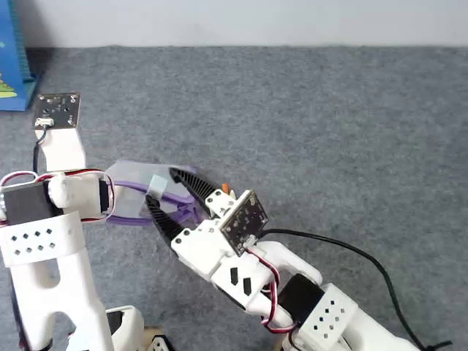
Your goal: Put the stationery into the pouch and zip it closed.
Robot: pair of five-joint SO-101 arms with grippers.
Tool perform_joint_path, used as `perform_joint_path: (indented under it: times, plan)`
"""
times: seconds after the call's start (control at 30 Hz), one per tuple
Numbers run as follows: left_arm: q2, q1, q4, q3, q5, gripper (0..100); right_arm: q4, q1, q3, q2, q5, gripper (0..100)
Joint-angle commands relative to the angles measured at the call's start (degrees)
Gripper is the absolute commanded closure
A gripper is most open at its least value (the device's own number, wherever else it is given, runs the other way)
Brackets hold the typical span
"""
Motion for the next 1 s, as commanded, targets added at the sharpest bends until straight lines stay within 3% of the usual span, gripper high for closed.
perform_joint_path:
  times: [0.0, 0.1, 0.17, 0.47, 0.8, 0.97]
  plan:
    - [-0.7, -0.5, 0.8, -1.2, 0.3, 99, 0.8, -0.7, -1.1, -0.9, 0.3, 89.0]
    - [-0.7, -0.4, 0.8, -1.2, 0.3, 99, 0.0, -0.7, -0.1, -0.7, 0.2, 99.8]
    - [-0.7, -0.4, 0.8, -1.2, 0.3, 99, 0.0, -0.8, 0.8, -0.7, 0.2, 96.6]
    - [-0.7, -0.5, 0.8, -1.2, 0.3, 99, 3.4, -3.2, 1.4, -0.8, 1.1, 99.1]
    - [-1.0, -0.6, 0.8, -1.2, 0.3, 99, 3.2, -5.6, 3.5, -0.7, 9.7, 99.1]
    - [-1.0, -0.4, 0.9, -1.5, 0.3, 99, -5.1, 0.6, 6.1, -1.3, 14.5, 99.1]
